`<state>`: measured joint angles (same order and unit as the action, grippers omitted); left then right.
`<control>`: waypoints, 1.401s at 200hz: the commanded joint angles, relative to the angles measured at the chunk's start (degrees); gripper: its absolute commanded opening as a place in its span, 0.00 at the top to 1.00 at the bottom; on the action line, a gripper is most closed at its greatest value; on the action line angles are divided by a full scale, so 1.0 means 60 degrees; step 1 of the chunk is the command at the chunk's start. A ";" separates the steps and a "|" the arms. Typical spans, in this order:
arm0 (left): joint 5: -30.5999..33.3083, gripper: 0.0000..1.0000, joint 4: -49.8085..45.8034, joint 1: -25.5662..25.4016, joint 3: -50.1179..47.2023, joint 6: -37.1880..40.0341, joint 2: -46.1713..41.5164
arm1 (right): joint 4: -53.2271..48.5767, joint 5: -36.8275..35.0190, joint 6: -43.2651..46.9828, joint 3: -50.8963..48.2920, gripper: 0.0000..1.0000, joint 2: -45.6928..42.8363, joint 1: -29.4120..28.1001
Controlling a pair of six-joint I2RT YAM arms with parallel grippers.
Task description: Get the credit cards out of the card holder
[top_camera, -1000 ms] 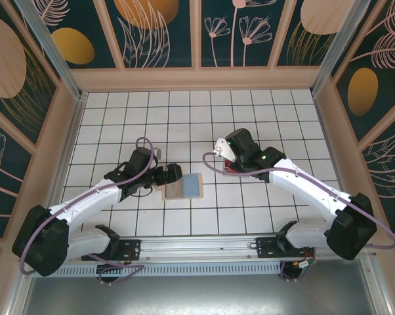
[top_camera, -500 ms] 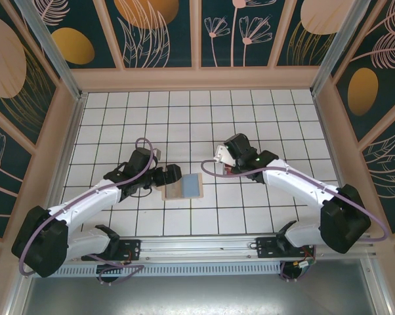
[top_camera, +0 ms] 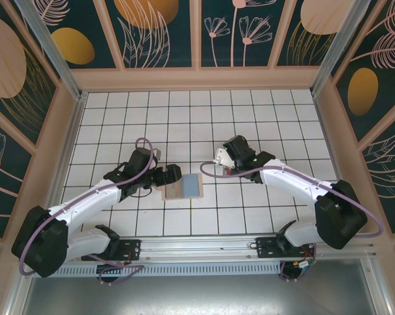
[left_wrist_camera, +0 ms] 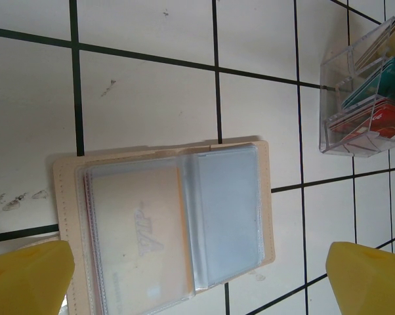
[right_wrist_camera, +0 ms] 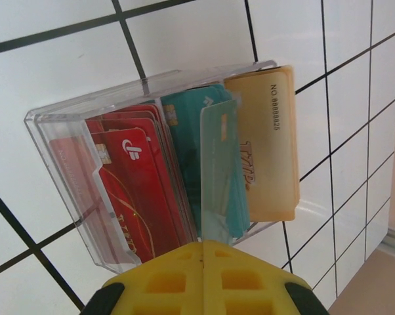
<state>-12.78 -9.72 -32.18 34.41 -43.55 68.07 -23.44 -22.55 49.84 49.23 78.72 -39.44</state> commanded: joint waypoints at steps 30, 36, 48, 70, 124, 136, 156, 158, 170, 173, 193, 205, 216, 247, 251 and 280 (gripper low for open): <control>0.0123 0.01 -0.0168 0.0003 0.0179 0.0044 0.0017 | 0.0086 -0.0028 -0.0159 -0.0035 1.00 -0.0154 0.0070; 0.0108 0.02 -0.0155 0.0003 0.0175 0.0051 0.0036 | 0.0062 -0.0026 -0.0172 0.0017 1.00 -0.0181 0.0057; 0.0093 0.02 -0.0142 0.0010 0.0197 0.0044 0.0051 | 0.0000 -0.0049 -0.0220 0.0118 1.00 -0.0263 0.0060; 0.0092 0.02 -0.0139 0.0003 0.0168 0.0008 0.0049 | -0.0138 -0.0080 -0.0279 0.0292 1.00 -0.0496 0.0044; 0.0049 0.01 -0.0066 0.0003 0.0078 -0.0066 0.0014 | -0.0500 -0.0070 -0.0526 0.0457 1.00 -0.0908 -0.0047; 0.0027 0.02 -0.0037 0.0004 0.0080 -0.0066 0.0025 | -0.0515 -0.0021 -0.0533 0.0382 1.00 -0.0888 -0.0061; 0.0020 0.01 -0.0049 0.0003 0.0080 -0.0066 0.0036 | -0.0458 0.0017 -0.0558 0.0223 1.00 -0.0802 -0.0077; 0.0013 0.01 -0.0050 0.0003 0.0080 -0.0066 0.0025 | -0.0455 0.0014 -0.0555 0.0208 1.00 -0.0793 -0.0077; 0.0020 0.02 -0.0064 0.0003 0.0061 -0.0066 0.0007 | -0.0385 0.0033 -0.0534 0.0109 1.00 -0.0735 -0.0077; 0.0027 0.02 -0.0072 0.0003 0.0065 -0.0066 -0.0011 | -0.0374 0.0036 -0.0510 0.0081 1.00 -0.0717 -0.0077; 0.0060 0.02 -0.0095 0.0003 0.0040 -0.0068 -0.0064 | -0.0231 0.0038 -0.0443 -0.0059 1.00 -0.0600 -0.0063; 0.0076 0.01 -0.0109 0.0003 0.0021 -0.0066 -0.0081 | -0.0196 0.0079 -0.0433 -0.0090 1.00 -0.0517 -0.0062; 0.0071 0.02 -0.0124 0.0005 0.0001 -0.0079 -0.0081 | -0.0166 0.0095 -0.0452 -0.0105 1.00 -0.0468 -0.0062; 0.0062 0.02 -0.0109 0.0008 0.0005 -0.0081 -0.0070 | -0.0008 0.0150 -0.0415 -0.0261 1.00 -0.0378 -0.0048; 0.0077 0.01 -0.0109 0.0003 0.0006 -0.0081 -0.0074 | 0.0007 0.0160 -0.0413 -0.0267 1.00 -0.0366 -0.0027; 0.0062 0.01 -0.0117 0.0003 0.0029 -0.0068 -0.0023 | 0.0077 0.0214 -0.0428 -0.0289 1.00 -0.0276 -0.0018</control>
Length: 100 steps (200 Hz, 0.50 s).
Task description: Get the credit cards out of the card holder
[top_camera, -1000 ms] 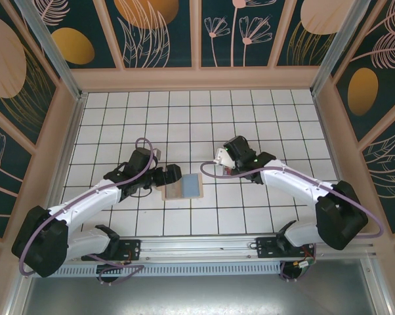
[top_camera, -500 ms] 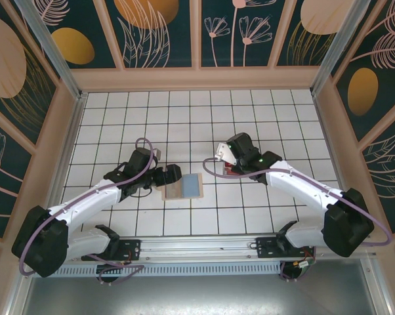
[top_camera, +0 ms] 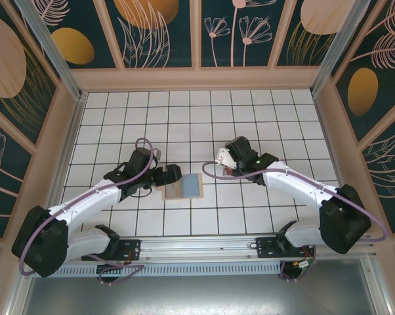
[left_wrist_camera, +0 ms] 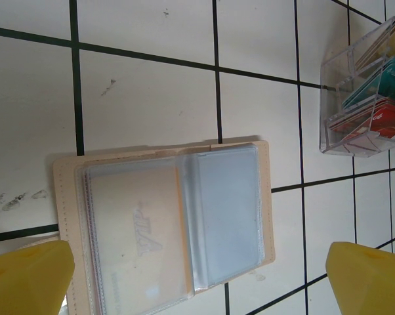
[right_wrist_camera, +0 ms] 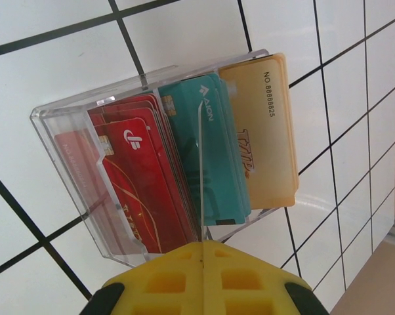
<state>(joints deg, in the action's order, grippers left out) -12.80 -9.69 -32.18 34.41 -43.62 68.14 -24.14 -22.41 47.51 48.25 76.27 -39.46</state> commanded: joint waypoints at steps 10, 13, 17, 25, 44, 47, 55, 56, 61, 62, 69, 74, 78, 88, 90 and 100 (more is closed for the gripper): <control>0.0060 0.01 -0.0117 0.0003 0.0021 -0.0055 -0.0020 | 0.0246 0.0142 -0.0009 -0.0161 1.00 0.0176 -0.0012; 0.0067 0.02 -0.0113 0.0003 0.0029 -0.0059 -0.0030 | 0.0277 0.0130 0.0001 -0.0185 1.00 0.0202 -0.0014; 0.0067 0.02 -0.0113 0.0006 0.0022 -0.0055 -0.0033 | 0.0294 0.0118 0.0018 -0.0189 1.00 0.0221 -0.0017; 0.0066 0.01 -0.0113 0.0003 0.0025 -0.0055 -0.0037 | 0.0339 0.0118 0.0024 -0.0201 1.00 0.0245 -0.0014; 0.0067 0.01 -0.0113 0.0003 0.0007 -0.0056 -0.0019 | 0.0352 0.0174 -0.0005 -0.0153 1.00 0.0310 -0.0015; 0.0064 0.01 -0.0113 0.0003 -0.0004 -0.0055 -0.0019 | 0.0358 0.0183 -0.0005 -0.0134 1.00 0.0324 -0.0015; 0.0082 0.02 -0.0113 0.0003 0.0014 -0.0048 -0.0019 | 0.0376 0.0198 -0.0011 -0.0111 1.00 0.0336 -0.0014; 0.0082 0.02 -0.0113 0.0003 0.0018 -0.0044 -0.0019 | 0.0369 0.0194 -0.0009 -0.0114 1.00 0.0338 -0.0014; 0.0082 0.01 -0.0113 0.0003 0.0017 -0.0040 -0.0038 | 0.0401 0.0197 0.0001 -0.0116 1.00 0.0340 -0.0015; 0.0075 0.01 -0.0120 0.0003 0.0012 -0.0048 -0.0036 | 0.0396 0.0201 0.0004 -0.0109 1.00 0.0340 -0.0015; 0.0082 0.01 -0.0113 0.0005 0.0003 -0.0043 -0.0034 | 0.0418 0.0177 0.0021 -0.0115 1.00 0.0353 -0.0012; 0.0068 0.02 -0.0113 0.0004 -0.0001 -0.0040 -0.0033 | 0.0445 0.0146 0.0035 -0.0116 1.00 0.0362 -0.0005; 0.0073 0.01 -0.0113 0.0003 0.0002 -0.0040 -0.0033 | 0.0440 0.0141 0.0032 -0.0104 1.00 0.0369 0.0000; 0.0082 0.01 -0.0124 0.0003 0.0021 -0.0040 -0.0019 | 0.0442 0.0190 0.0020 -0.0099 1.00 0.0398 0.0008; 0.0082 0.01 -0.0105 0.0003 0.0021 -0.0040 -0.0030 | 0.0447 0.0180 0.0014 -0.0094 1.00 0.0406 0.0013; 0.0081 0.01 -0.0098 0.0003 0.0012 -0.0047 -0.0004 | 0.0474 0.0134 0.0000 -0.0109 1.00 0.0428 0.0016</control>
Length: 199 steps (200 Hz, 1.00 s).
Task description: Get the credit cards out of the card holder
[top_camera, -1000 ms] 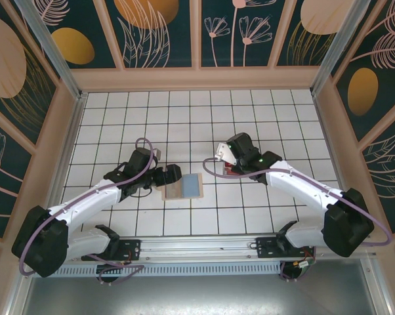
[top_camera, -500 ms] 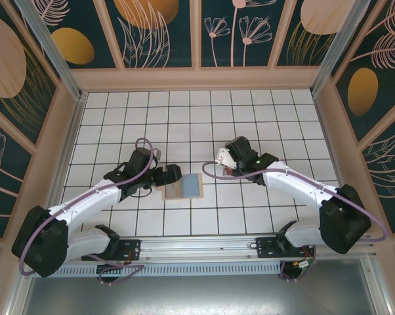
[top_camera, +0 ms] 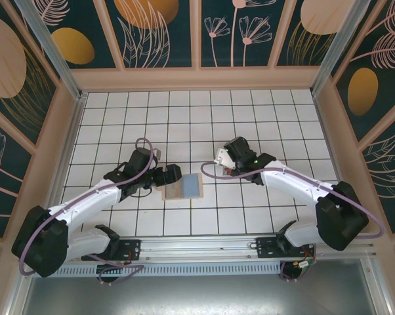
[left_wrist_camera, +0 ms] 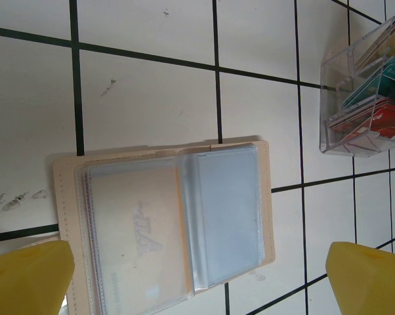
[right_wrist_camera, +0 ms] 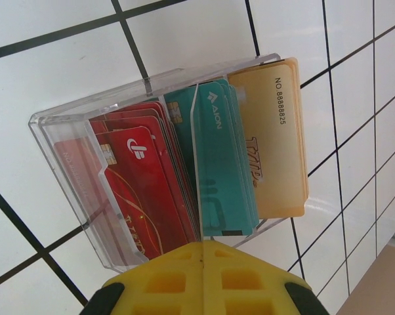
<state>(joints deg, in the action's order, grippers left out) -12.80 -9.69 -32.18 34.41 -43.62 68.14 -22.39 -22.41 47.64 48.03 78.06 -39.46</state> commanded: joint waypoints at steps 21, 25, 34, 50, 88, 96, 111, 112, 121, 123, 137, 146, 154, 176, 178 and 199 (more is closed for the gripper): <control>0.0080 0.02 -0.0098 0.0003 0.0014 -0.0044 -0.0002 | 0.0319 -0.0021 0.0012 -0.0153 1.00 0.0144 0.0055; 0.0080 0.01 -0.0098 0.0003 0.0021 -0.0041 -0.0004 | 0.0335 -0.0020 0.0014 -0.0163 1.00 0.0144 0.0058; 0.0082 0.01 -0.0100 0.0003 0.0013 -0.0041 -0.0004 | 0.0335 -0.0032 0.0029 -0.0193 1.00 0.0128 0.0087; 0.0075 0.02 -0.0114 0.0004 0.0014 -0.0037 -0.0019 | 0.0255 -0.0023 0.0049 -0.0172 1.00 0.0058 0.0139; 0.0075 0.01 -0.0091 0.0003 0.0003 -0.0040 -0.0004 | -0.0255 0.0233 -0.0072 -0.0243 1.00 -0.0235 0.0176; 0.0076 0.02 -0.0098 0.0003 0.0021 -0.0040 0.0025 | -0.0370 0.0289 -0.0112 -0.0270 1.00 -0.0289 0.0176; 0.0060 0.01 -0.0071 0.0003 0.0036 -0.0026 0.0076 | -0.0504 0.0335 -0.0182 -0.0298 1.00 -0.0390 0.0176; 0.0057 0.02 -0.0070 0.0003 0.0036 -0.0026 0.0080 | -0.0510 0.0343 -0.0186 -0.0292 1.00 -0.0394 0.0176; 0.0045 0.01 -0.0055 0.0004 0.0036 -0.0042 0.0098 | -0.0520 0.0339 -0.0195 -0.0331 1.00 -0.0427 0.0176; 0.0042 0.01 -0.0055 0.0003 0.0036 -0.0041 0.0098 | -0.0502 0.0319 -0.0192 -0.0330 1.00 -0.0438 0.0176; 0.0023 0.01 -0.0029 0.0003 0.0036 -0.0040 0.0125 | -0.0392 0.0201 -0.0190 -0.0413 1.00 -0.0420 0.0176; 0.0023 0.01 -0.0040 0.0003 0.0036 -0.0054 0.0142 | -0.0225 0.0071 -0.0201 -0.0447 1.00 -0.0385 0.0176; 0.0016 0.02 -0.0040 0.0007 0.0050 -0.0055 0.0142 | -0.0106 -0.0017 -0.0191 -0.0461 1.00 -0.0344 0.0176; 0.0030 0.02 -0.0080 0.0003 0.0029 -0.0066 0.0086 | 0.0065 -0.0011 -0.0222 -0.0377 1.00 -0.0216 0.0179; 0.0036 0.02 -0.0083 0.0003 0.0030 -0.0058 0.0084 | 0.0087 -0.0013 -0.0228 -0.0367 1.00 -0.0210 0.0177; 0.0052 0.01 -0.0098 0.0003 0.0032 -0.0055 0.0040 | 0.0307 -0.0201 -0.0184 -0.0306 1.00 -0.0095 0.0190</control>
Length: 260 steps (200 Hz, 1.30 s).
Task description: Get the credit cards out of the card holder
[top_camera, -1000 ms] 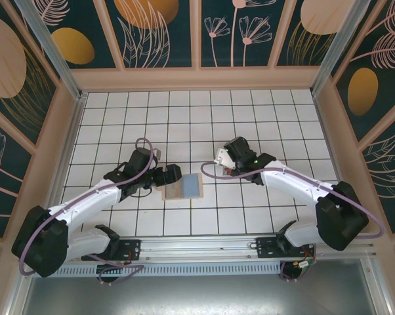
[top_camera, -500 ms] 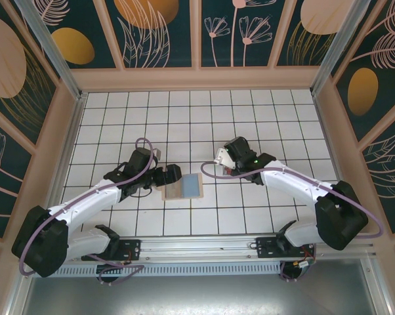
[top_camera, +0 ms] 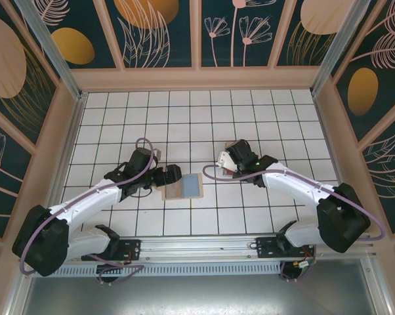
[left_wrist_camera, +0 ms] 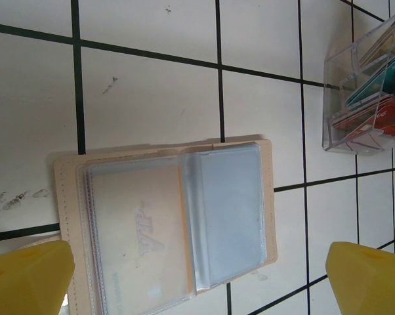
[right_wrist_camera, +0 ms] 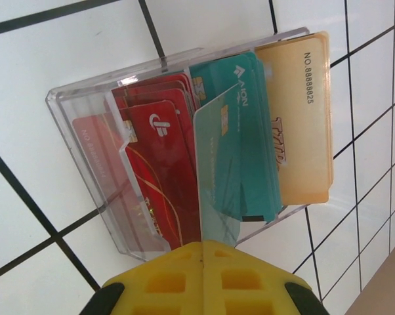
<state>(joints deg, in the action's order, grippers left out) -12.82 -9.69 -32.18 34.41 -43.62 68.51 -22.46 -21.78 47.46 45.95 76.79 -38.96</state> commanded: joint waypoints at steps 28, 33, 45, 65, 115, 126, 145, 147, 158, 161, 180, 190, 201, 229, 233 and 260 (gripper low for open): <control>0.0049 0.01 -0.0109 0.0003 0.0020 -0.0055 -0.0025 | 0.0377 -0.0421 0.0115 0.0076 1.00 0.0136 0.0158; 0.0056 0.02 -0.0115 0.0003 0.0022 -0.0055 -0.0024 | 0.0386 -0.0437 0.0179 0.0055 1.00 0.0128 0.0151; 0.0054 0.01 -0.0110 0.0005 0.0036 -0.0044 -0.0029 | 0.0414 -0.0493 0.0315 0.0014 1.00 0.0121 0.0165; 0.0041 0.02 -0.0098 0.0003 0.0036 -0.0040 -0.0012 | 0.0514 -0.0574 0.0389 0.0051 0.99 0.0121 0.0180; 0.0040 0.02 -0.0098 0.0003 0.0025 -0.0055 -0.0051 | 0.1143 -0.1039 0.0358 0.0024 0.87 0.0280 0.0260; 0.0056 0.01 -0.0098 0.0003 0.0009 -0.0055 -0.0079 | 0.1182 -0.1083 0.0342 0.0067 0.86 0.0297 0.0281; 0.0056 0.01 -0.0098 0.0007 -0.0009 -0.0069 -0.0081 | 0.1255 -0.1130 0.0338 0.0090 0.82 0.0297 0.0327; 0.0056 0.01 -0.0098 0.0004 -0.0008 -0.0069 -0.0084 | 0.1253 -0.1131 0.0337 0.0079 0.82 0.0297 0.0327; 0.0049 0.02 -0.0091 0.0004 -0.0008 -0.0059 -0.0095 | 0.1231 -0.1131 0.0309 0.0104 0.82 0.0289 0.0341; 0.0056 0.01 -0.0096 0.0010 -0.0015 -0.0066 -0.0095 | 0.1217 -0.1129 0.0280 0.0117 0.82 0.0283 0.0341; 0.0045 0.02 -0.0099 0.0003 -0.0012 -0.0068 -0.0095 | 0.1191 -0.1131 0.0134 0.0154 0.79 0.0225 0.0355; 0.0049 0.02 -0.0098 0.0003 -0.0010 -0.0070 -0.0094 | 0.1179 -0.1145 0.0038 0.0179 0.76 0.0195 0.0370; 0.0067 0.01 -0.0098 0.0003 -0.0008 -0.0069 -0.0086 | 0.1114 -0.1138 -0.0125 0.0240 0.76 0.0158 0.0393; 0.0165 0.01 -0.0156 0.0003 0.0001 -0.0070 -0.0095 | 0.0663 -0.0822 -0.1513 0.0862 0.75 0.0143 0.0378; 0.0187 0.01 -0.0170 0.0003 0.0017 -0.0069 -0.0082 | 0.0538 -0.0731 -0.1845 0.1007 0.75 0.0157 0.0378; 0.0471 0.01 -0.0366 0.0004 0.0071 -0.0057 -0.0059 | -0.0153 0.0076 -0.4531 0.1915 0.71 0.0307 0.0084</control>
<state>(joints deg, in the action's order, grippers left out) -12.10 -9.74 -32.18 34.41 -43.62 68.51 -19.75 -25.58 36.62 52.01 78.17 -37.17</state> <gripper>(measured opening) 0.985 0.277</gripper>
